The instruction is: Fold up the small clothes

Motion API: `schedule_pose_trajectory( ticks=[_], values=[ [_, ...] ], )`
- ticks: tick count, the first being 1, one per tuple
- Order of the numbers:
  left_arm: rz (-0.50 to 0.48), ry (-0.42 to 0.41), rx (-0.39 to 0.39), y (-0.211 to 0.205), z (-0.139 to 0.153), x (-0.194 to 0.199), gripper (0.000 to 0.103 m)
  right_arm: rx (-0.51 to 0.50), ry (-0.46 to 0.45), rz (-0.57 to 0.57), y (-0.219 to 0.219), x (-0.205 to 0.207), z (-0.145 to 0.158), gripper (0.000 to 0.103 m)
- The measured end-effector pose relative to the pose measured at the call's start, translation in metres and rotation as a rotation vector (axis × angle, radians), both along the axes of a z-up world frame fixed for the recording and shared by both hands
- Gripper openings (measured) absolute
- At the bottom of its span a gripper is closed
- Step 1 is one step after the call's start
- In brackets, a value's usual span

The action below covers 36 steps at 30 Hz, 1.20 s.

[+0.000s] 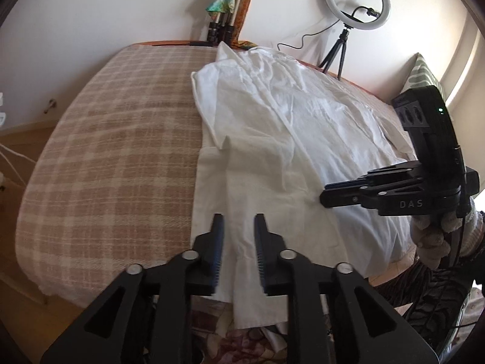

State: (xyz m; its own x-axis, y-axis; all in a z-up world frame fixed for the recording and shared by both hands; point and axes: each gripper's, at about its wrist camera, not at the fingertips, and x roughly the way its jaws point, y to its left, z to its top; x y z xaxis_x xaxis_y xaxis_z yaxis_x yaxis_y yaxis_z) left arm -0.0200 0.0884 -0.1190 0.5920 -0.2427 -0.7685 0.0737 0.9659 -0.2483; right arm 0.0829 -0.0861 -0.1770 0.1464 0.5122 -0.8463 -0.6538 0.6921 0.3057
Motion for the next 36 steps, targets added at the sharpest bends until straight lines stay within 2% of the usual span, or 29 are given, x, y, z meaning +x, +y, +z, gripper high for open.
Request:
schedule_pose_trajectory(
  ticks=[1,2,3,4,8,9,11,12,13,14,17,22,28,32,34,36],
  values=[
    [0.018,-0.007,-0.006,0.005,0.0,-0.001,0.043,-0.005,-0.028,-0.001,-0.001,-0.002,0.004,0.018],
    [0.032,-0.009,-0.01,0.009,-0.001,-0.001,0.045,-0.012,-0.06,-0.004,-0.007,-0.003,0.01,0.024],
    [0.043,0.003,-0.008,0.012,-0.004,0.0,0.045,-0.005,-0.083,-0.007,-0.007,-0.003,0.016,0.034],
    [0.048,0.015,-0.012,0.014,-0.006,0.001,0.045,0.008,-0.1,-0.015,-0.01,-0.003,0.022,0.038],
    [0.053,0.061,-0.071,0.021,-0.02,0.007,0.045,0.072,-0.143,-0.051,-0.022,0.004,0.049,0.039],
    [0.05,0.065,-0.091,0.021,-0.023,0.007,0.045,0.088,-0.152,-0.061,-0.025,0.006,0.057,0.043],
    [0.038,0.076,-0.137,0.022,-0.028,0.007,0.041,0.118,-0.161,-0.06,-0.028,0.014,0.076,0.05],
    [0.035,0.076,-0.153,0.022,-0.03,0.006,0.04,0.127,-0.175,-0.063,-0.026,0.019,0.085,0.059],
    [0.031,0.066,-0.161,0.021,-0.03,0.006,0.031,0.127,-0.193,-0.077,-0.022,0.024,0.095,0.063],
    [0.018,0.074,-0.184,0.022,-0.031,0.006,0.016,0.132,-0.2,-0.087,-0.019,0.03,0.103,0.067],
    [0.013,0.065,-0.246,0.022,-0.03,0.005,0.006,0.161,-0.161,-0.089,0.006,0.055,0.114,0.068],
    [-0.032,0.01,-0.247,0.011,-0.016,0.0,0.005,0.119,-0.095,-0.082,0.07,0.101,0.107,0.068],
    [-0.076,-0.015,-0.272,0.004,-0.01,-0.001,0.004,-0.016,-0.049,-0.099,0.147,0.144,0.066,0.067],
    [-0.086,-0.011,-0.288,0.003,-0.011,0.0,0.004,-0.131,-0.039,-0.119,0.174,0.164,0.039,0.066],
    [-0.09,-0.008,-0.291,0.002,-0.012,0.0,0.003,-0.201,-0.057,-0.111,0.181,0.167,0.028,0.063],
    [-0.099,-0.009,-0.297,-0.001,-0.01,-0.001,0.003,-0.256,-0.079,-0.098,0.186,0.169,0.021,0.051]
  ],
)
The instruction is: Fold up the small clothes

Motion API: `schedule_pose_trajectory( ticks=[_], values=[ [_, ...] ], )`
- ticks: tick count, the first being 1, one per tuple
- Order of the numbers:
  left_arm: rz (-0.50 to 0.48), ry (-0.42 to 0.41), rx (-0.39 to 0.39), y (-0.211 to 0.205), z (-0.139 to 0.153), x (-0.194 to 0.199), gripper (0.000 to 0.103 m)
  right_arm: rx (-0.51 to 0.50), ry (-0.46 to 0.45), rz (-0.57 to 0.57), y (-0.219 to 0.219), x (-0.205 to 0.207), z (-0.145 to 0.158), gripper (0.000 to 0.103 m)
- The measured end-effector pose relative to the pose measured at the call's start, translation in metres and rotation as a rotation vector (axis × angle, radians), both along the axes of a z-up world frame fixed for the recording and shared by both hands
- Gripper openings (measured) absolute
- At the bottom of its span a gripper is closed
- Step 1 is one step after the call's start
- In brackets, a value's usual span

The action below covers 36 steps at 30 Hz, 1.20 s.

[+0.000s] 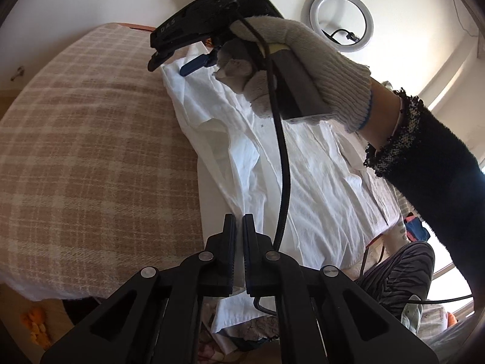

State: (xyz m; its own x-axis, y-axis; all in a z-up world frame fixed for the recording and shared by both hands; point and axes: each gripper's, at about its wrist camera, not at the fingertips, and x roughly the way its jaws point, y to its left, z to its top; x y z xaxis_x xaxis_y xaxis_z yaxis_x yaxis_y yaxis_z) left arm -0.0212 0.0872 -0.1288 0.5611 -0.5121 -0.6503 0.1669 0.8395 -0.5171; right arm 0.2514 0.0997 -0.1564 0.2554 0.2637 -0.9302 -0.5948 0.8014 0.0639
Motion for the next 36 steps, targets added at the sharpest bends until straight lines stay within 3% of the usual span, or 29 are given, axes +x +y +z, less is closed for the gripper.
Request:
schedule_pose_trajectory(
  ticks=[1,2,5,9,15,21,28,30,32,33,35,36],
  values=[
    [-0.007,-0.004,0.0,-0.002,0.001,0.0,0.003,-0.023,-0.009,0.005,0.001,0.001,-0.003,0.045],
    [-0.015,-0.01,0.007,-0.005,0.003,0.0,0.003,-0.04,-0.019,0.006,0.001,0.002,-0.006,0.032],
    [-0.036,-0.029,0.012,-0.012,0.01,-0.003,0.003,-0.021,-0.026,0.014,-0.011,0.005,-0.006,0.012],
    [-0.062,-0.042,0.008,-0.022,0.016,-0.003,0.003,0.07,-0.038,0.026,-0.036,0.0,0.011,0.004],
    [-0.139,-0.085,0.028,-0.049,0.032,-0.002,0.003,0.26,-0.04,-0.059,-0.111,-0.002,0.047,0.003],
    [-0.217,-0.096,0.05,-0.082,0.039,0.002,0.003,0.388,-0.019,-0.163,-0.185,0.004,0.055,0.003],
    [-0.324,-0.074,0.066,-0.109,0.039,0.001,0.004,0.37,0.001,-0.239,-0.226,0.015,0.035,0.004],
    [-0.358,-0.057,0.078,-0.112,0.038,-0.002,0.012,0.328,-0.001,-0.267,-0.235,0.019,0.028,0.009],
    [-0.37,-0.063,0.089,-0.109,0.04,-0.009,0.012,0.277,-0.019,-0.29,-0.243,0.021,0.023,0.013],
    [-0.371,-0.064,0.087,-0.106,0.042,-0.012,0.012,0.268,-0.028,-0.299,-0.248,0.021,0.023,0.021],
    [-0.351,-0.073,0.08,-0.095,0.046,-0.016,0.012,0.285,-0.048,-0.314,-0.261,0.019,0.027,0.033],
    [-0.333,-0.081,0.088,-0.096,0.046,-0.014,0.012,0.296,-0.057,-0.316,-0.267,0.017,0.029,0.033]
  ],
)
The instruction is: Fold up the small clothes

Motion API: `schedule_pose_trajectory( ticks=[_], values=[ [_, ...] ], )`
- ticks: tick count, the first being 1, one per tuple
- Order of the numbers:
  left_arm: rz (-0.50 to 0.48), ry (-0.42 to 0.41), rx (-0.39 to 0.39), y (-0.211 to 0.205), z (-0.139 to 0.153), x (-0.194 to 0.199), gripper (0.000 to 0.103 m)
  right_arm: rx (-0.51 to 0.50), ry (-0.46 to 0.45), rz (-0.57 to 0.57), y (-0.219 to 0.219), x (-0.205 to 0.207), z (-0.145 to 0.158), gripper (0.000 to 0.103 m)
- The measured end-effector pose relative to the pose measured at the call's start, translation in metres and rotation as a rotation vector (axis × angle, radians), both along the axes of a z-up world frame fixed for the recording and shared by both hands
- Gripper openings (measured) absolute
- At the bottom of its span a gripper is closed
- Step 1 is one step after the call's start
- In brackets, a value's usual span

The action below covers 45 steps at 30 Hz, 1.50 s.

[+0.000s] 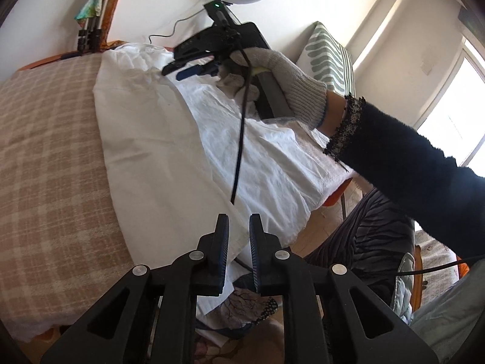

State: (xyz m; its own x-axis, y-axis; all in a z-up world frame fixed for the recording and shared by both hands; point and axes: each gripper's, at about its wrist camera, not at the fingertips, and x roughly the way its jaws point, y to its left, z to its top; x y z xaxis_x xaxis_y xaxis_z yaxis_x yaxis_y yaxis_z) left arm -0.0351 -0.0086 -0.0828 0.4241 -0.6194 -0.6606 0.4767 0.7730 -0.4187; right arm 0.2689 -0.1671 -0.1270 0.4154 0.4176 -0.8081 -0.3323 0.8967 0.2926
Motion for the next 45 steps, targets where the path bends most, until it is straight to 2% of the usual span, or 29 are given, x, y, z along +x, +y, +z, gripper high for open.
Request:
schedule_pose_trajectory(
  ticks=[5,7,11,14,15,19,27,29,30,38,45],
  values=[
    [0.09,0.005,0.039,0.014,-0.009,0.015,0.012,0.021,-0.039,-0.006,-0.019,-0.011,0.009,0.034],
    [0.097,0.022,0.06,0.014,-0.018,0.021,0.012,0.037,-0.047,-0.005,-0.024,-0.017,0.011,0.034],
    [0.031,0.07,0.115,-0.002,-0.041,0.026,0.012,0.079,-0.056,-0.006,-0.035,-0.029,0.019,0.034],
    [0.007,0.095,0.128,-0.004,-0.054,0.021,0.012,0.079,-0.106,-0.001,-0.045,-0.043,0.035,0.037],
    [0.005,0.087,0.131,-0.006,-0.053,0.02,0.012,0.076,-0.126,-0.002,-0.05,-0.049,0.041,0.04],
    [0.003,0.062,0.151,-0.006,-0.043,0.018,0.012,0.066,-0.186,-0.033,-0.083,-0.069,0.06,0.041],
    [0.015,-0.047,0.129,-0.022,-0.011,0.033,0.012,0.035,-0.215,-0.191,-0.181,-0.1,0.074,0.048],
    [0.014,-0.06,0.126,-0.029,-0.003,0.039,0.024,0.027,-0.217,-0.235,-0.207,-0.108,0.075,0.048],
    [0.016,-0.067,0.119,-0.032,0.0,0.042,0.027,0.022,-0.216,-0.256,-0.219,-0.112,0.075,0.049],
    [0.028,-0.097,0.079,-0.062,0.019,0.069,0.036,-0.021,-0.195,-0.407,-0.31,-0.145,0.065,0.055],
    [-0.009,-0.101,0.048,-0.09,0.022,0.087,0.036,-0.079,-0.114,-0.567,-0.388,-0.17,0.028,0.055]
  ],
)
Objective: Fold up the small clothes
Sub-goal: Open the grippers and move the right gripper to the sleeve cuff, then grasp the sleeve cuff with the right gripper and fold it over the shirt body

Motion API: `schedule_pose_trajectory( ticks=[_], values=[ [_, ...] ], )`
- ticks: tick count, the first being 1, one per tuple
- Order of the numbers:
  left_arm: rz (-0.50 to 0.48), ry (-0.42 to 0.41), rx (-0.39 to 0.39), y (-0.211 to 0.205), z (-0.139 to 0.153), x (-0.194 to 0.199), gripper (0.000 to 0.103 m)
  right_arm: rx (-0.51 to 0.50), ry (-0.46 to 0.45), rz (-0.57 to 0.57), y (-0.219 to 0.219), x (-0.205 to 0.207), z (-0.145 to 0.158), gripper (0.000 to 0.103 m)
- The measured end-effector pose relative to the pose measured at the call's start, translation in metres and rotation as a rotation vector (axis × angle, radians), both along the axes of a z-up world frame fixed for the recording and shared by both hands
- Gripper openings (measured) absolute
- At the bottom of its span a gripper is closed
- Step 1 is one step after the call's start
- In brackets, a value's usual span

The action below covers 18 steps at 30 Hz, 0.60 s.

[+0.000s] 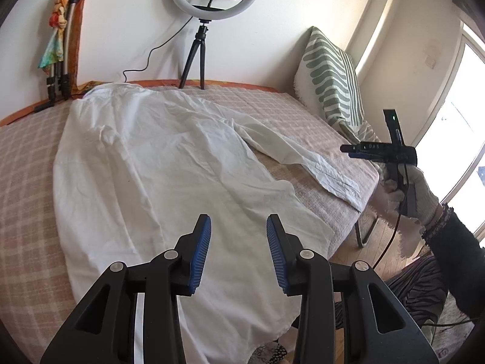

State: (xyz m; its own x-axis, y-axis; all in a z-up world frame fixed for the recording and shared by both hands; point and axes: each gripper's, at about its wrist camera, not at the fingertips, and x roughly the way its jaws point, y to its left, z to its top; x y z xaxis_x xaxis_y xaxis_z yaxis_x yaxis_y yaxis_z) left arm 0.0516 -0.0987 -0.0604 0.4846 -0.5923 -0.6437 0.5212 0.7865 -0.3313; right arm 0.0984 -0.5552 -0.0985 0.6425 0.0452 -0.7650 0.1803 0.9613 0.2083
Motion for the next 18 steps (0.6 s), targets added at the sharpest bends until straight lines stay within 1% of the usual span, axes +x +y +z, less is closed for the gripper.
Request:
schedule_pose_trajectory(
  ticks=[2,4,7,12,14,16,17,18],
  values=[
    [-0.005,0.007,0.0,-0.005,-0.003,0.003,0.037,0.003,0.029,-0.057,-0.02,-0.006,-0.013,0.056],
    [-0.008,0.018,-0.001,-0.008,-0.008,0.005,0.037,0.017,0.057,-0.104,-0.038,-0.012,-0.026,0.059],
    [-0.014,0.028,0.013,-0.013,-0.014,0.008,0.037,0.021,0.083,-0.14,-0.055,-0.02,-0.04,0.064],
    [-0.003,0.055,0.021,-0.015,-0.022,0.013,0.037,0.067,0.098,-0.134,-0.06,-0.026,-0.051,0.065],
    [0.003,0.054,0.023,-0.015,-0.022,0.014,0.037,0.059,0.113,-0.124,-0.056,-0.027,-0.055,0.065],
    [0.01,0.049,0.028,-0.013,-0.022,0.015,0.037,0.025,0.12,-0.112,-0.051,-0.029,-0.056,0.065],
    [0.013,0.047,0.028,-0.012,-0.022,0.015,0.037,0.003,0.124,-0.106,-0.048,-0.03,-0.057,0.062],
    [0.015,0.046,0.029,-0.012,-0.022,0.014,0.037,-0.012,0.126,-0.101,-0.045,-0.03,-0.057,0.053]
  ],
)
